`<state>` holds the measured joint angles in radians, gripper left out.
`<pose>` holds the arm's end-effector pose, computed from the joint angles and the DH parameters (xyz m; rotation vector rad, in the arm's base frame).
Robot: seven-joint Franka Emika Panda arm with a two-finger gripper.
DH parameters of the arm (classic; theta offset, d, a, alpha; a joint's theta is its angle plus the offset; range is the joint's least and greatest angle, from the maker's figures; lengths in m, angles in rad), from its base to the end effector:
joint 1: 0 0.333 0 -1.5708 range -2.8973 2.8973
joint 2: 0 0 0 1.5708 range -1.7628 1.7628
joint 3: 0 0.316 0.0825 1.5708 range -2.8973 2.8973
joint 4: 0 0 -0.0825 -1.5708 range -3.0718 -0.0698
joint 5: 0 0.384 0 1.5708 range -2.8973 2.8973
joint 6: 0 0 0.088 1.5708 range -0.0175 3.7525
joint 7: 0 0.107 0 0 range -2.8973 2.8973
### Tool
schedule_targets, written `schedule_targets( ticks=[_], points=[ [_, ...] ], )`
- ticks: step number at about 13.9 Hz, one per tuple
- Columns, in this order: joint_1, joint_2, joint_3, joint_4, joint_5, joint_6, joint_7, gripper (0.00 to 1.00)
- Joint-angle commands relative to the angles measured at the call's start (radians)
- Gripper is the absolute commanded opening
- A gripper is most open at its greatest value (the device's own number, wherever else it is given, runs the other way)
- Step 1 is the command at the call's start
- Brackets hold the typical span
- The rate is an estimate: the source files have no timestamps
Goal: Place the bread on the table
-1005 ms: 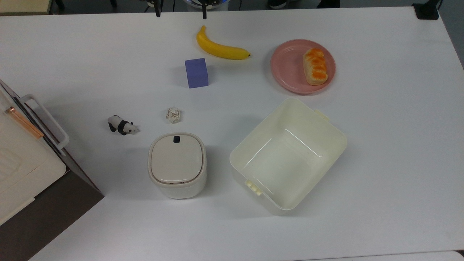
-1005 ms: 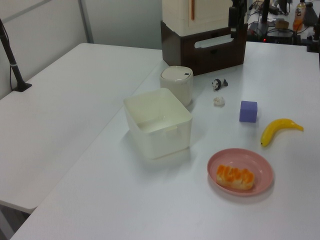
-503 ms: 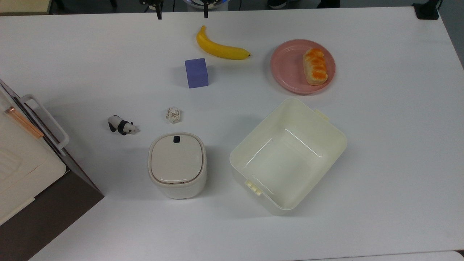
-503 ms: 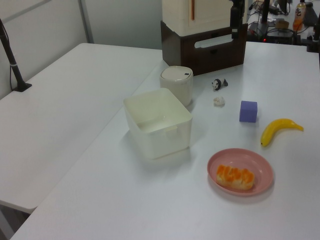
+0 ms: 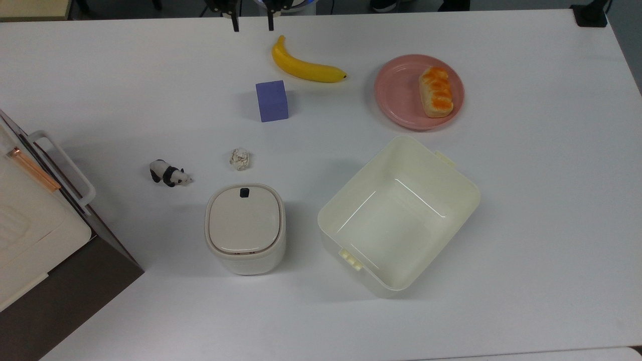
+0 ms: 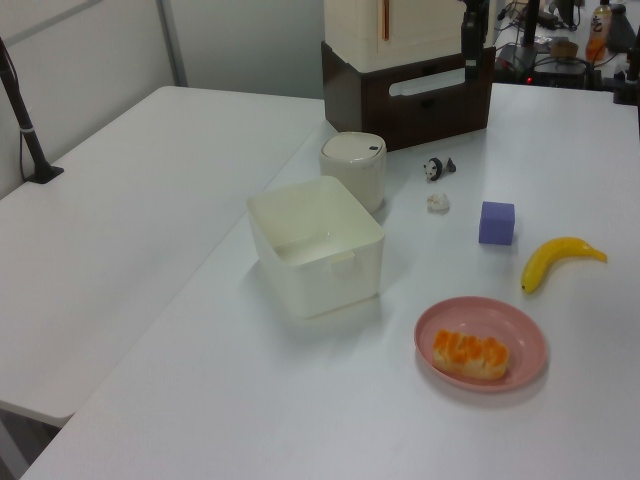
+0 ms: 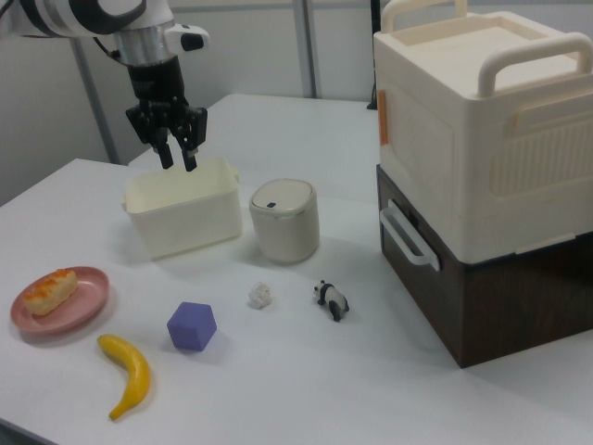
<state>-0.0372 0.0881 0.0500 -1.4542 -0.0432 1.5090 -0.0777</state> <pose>0.5759 0.0011 0.6242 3.1004 0.1372 -0.0534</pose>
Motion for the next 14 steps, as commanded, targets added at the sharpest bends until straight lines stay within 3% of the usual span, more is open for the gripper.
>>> schedule_targets(
  ticks=[1,4,5,6,11,14],
  points=[
    [-0.003,-0.016,-0.007,-0.017,0.019,0.02,-0.025,0.84],
    [0.005,-0.015,-0.002,-0.018,0.019,0.022,-0.022,0.88],
    [0.007,-0.015,-0.001,-0.018,0.019,0.02,-0.022,0.98],
    [0.013,-0.015,0.002,-0.02,0.02,0.019,-0.022,0.98],
    [0.135,-0.013,0.002,-0.038,0.026,0.019,0.007,1.0],
    [0.223,-0.015,0.002,-0.052,0.039,0.02,0.113,1.0]
  ],
)
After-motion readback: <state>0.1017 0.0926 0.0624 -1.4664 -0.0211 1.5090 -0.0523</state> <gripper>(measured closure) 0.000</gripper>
